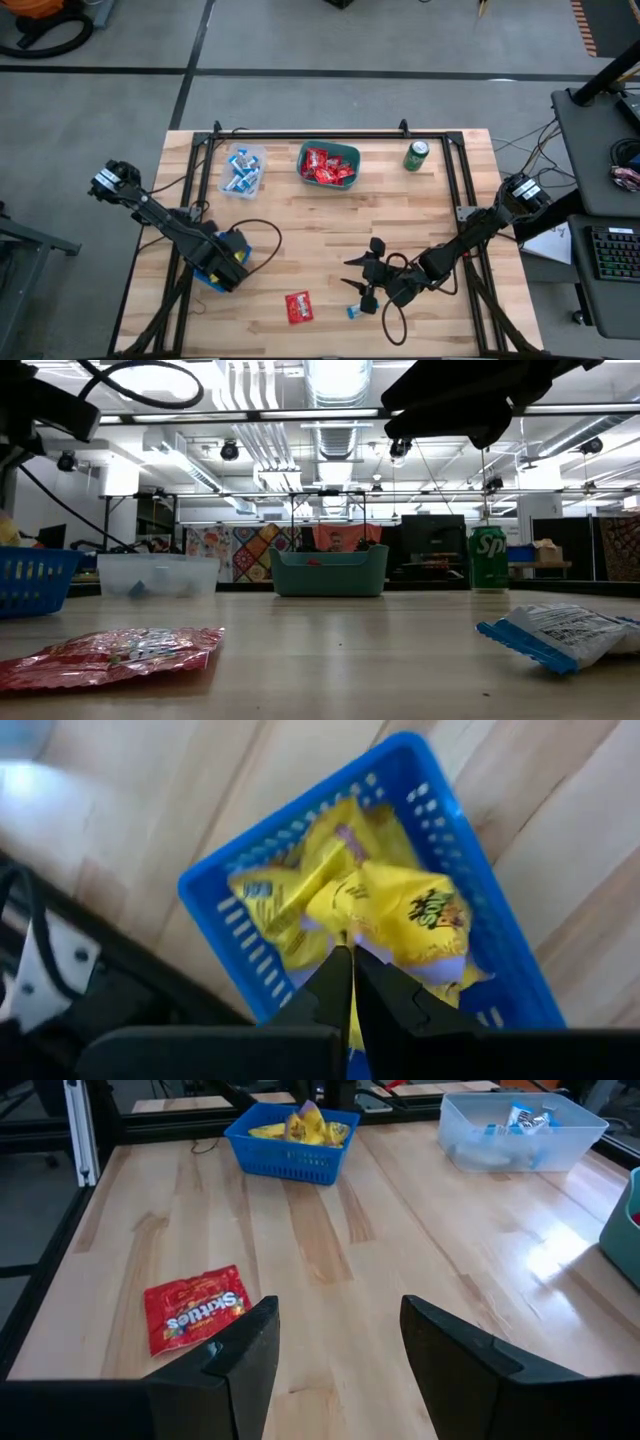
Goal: Sort candy
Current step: Put the yellow candy into the blue basket
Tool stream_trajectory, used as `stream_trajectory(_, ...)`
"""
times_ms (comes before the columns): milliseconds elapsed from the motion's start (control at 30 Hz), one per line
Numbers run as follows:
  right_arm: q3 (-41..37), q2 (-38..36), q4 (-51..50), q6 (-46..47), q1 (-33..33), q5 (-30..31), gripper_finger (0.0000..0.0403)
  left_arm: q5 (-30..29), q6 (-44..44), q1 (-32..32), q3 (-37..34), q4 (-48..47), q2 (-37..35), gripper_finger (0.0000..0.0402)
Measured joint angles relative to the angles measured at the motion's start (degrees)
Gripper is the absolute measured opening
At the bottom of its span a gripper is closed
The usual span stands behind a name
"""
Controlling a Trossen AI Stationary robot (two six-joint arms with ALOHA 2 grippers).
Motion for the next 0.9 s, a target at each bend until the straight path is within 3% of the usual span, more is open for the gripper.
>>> stream_trajectory(333,0.00,0.00,-0.35,-0.02,0.00,0.00,0.0201,7.95,-1.17,-0.01,0.96,-2.95,0.00,0.0000)
stream_trajectory(500,0.00,0.00,-0.56,-0.09,0.00,0.00,0.0201,7.70,0.09,0.00,3.10,-2.45,-0.02,0.0000)
stream_trajectory(767,0.00,0.00,-1.29,-0.07,0.00,0.04,0.0201,-7.92,9.62,0.03,8.69,8.30,0.11,0.0000)
stream_trajectory(900,0.00,0.00,-1.51,-0.04,0.00,0.02,0.0201,-10.89,10.13,0.08,7.71,8.94,2.21,0.0000)
